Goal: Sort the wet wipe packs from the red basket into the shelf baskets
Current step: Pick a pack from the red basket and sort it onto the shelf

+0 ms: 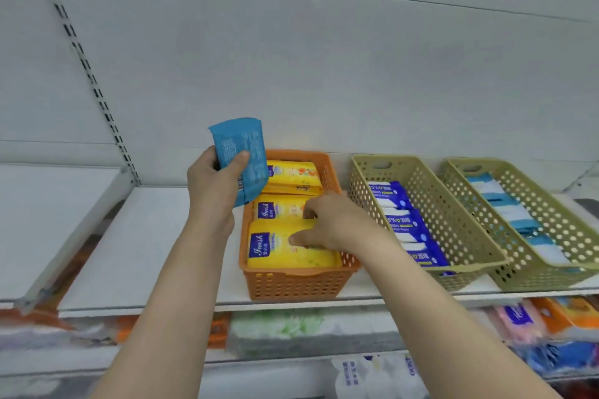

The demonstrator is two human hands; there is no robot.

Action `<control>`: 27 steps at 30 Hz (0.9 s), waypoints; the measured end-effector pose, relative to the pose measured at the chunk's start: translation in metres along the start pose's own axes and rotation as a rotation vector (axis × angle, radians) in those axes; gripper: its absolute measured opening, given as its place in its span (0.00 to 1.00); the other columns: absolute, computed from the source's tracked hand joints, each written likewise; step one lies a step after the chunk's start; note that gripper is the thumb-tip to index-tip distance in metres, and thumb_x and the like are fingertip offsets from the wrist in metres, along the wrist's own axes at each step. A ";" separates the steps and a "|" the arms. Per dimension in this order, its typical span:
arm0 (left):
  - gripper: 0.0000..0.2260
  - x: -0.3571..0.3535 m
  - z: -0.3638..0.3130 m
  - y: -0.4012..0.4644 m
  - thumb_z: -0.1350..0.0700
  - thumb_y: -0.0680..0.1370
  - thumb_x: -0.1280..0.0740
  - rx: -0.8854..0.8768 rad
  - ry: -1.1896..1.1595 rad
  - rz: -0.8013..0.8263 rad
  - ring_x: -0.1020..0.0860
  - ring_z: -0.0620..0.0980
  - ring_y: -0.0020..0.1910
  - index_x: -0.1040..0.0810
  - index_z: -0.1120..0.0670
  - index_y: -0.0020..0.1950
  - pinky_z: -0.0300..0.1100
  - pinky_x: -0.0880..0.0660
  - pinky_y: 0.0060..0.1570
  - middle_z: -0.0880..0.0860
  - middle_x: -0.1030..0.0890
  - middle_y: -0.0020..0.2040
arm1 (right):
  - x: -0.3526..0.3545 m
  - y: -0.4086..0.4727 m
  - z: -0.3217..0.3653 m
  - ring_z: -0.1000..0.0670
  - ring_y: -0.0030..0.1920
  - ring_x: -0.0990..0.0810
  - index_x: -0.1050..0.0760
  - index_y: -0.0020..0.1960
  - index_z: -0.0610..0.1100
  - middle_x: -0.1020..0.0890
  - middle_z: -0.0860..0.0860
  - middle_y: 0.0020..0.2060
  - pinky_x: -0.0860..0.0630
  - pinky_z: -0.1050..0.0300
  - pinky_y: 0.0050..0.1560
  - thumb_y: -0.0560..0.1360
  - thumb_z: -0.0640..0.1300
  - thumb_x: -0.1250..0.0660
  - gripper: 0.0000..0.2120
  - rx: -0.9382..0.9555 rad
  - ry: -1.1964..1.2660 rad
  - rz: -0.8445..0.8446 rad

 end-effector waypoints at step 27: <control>0.32 -0.082 0.005 -0.002 0.66 0.72 0.26 -0.006 0.122 0.285 0.18 0.50 0.55 0.29 0.43 0.70 0.50 0.19 0.52 0.52 0.20 0.60 | 0.071 0.039 -0.040 0.43 0.51 0.16 0.27 0.61 0.43 0.18 0.44 0.55 0.18 0.52 0.46 0.71 0.38 0.24 0.21 0.143 1.101 -0.281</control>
Point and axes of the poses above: each hand's wrist, its own y-axis towards the middle knuckle, its own x-axis out of the back of the hand, z = x × y, the point moved 7 cm from there along y, towards the middle knuckle
